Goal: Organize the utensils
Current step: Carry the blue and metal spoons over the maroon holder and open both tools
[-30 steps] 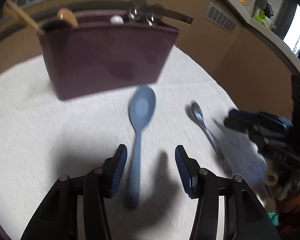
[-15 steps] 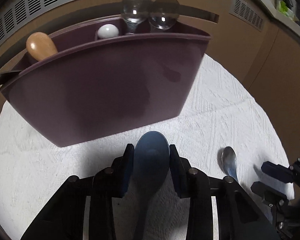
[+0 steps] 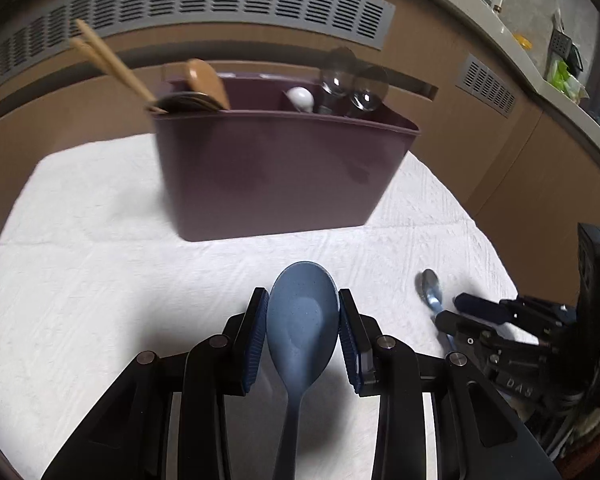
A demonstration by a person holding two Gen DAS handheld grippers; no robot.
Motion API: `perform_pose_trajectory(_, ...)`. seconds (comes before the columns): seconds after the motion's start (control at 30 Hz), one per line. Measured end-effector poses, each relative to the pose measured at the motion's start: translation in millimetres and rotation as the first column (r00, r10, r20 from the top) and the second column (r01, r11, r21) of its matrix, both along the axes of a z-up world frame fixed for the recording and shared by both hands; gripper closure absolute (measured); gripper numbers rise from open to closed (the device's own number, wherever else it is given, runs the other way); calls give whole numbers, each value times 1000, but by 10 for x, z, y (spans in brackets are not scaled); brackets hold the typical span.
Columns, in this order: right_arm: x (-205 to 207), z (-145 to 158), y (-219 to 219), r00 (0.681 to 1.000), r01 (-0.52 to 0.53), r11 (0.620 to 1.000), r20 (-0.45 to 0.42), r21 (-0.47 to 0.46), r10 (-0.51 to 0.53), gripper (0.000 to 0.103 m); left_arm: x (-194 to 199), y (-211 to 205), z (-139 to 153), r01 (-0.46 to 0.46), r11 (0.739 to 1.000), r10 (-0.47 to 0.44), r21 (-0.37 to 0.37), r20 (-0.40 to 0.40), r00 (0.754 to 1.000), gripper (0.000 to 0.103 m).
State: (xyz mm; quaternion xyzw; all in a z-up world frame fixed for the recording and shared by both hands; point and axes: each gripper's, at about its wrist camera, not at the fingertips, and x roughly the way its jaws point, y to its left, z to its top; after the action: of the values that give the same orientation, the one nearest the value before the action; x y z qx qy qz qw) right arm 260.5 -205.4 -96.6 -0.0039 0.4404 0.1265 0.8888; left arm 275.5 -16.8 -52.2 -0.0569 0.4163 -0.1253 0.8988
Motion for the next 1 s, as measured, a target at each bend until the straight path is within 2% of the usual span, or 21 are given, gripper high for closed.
perform_pose_trajectory(0.07,40,2,58,1000,-8,1000,-3,-6,8,65,-50,10,18,-9,1000,9,-9,6,1000,68)
perform_pose_trajectory(0.23,144,-14,241,1000,-7,996,20,-88,9,66,-62,81,52,-25,999,25,-24,16,1000,68)
perform_pose_trajectory(0.33,197,-1,292,999,11,993,37,-116,-6,77,-105,132,66,-28,999,29,-30,15,999,68)
perform_pose_trajectory(0.43,164,83,333,997,-2,992,74,-128,11,77,-137,195,66,-32,999,32,-41,17,999,68)
perform_pose_trajectory(0.53,52,307,324,988,-22,996,148,-87,35,77,-171,280,96,-21,994,22,-110,9,1000,68)
perform_pose_trajectory(0.6,-13,470,314,980,-31,998,196,-60,42,77,-204,353,138,-10,981,12,-196,10,1000,68)
perform_pose_trajectory(0.63,-42,539,310,975,-38,998,216,-47,47,77,-218,368,164,-13,977,17,-211,17,1000,68)
perform_pose_trajectory(0.87,-182,874,309,946,-61,998,319,21,51,77,-355,408,494,-27,978,54,-207,124,991,68)
perform_pose_trajectory(0.93,-167,990,286,937,-60,997,346,45,40,77,-368,420,774,-11,976,53,-217,189,981,68)
perform_pose_trajectory(1.0,-140,1224,265,915,-76,995,401,64,44,77,-352,419,1232,17,979,48,-204,308,950,68)
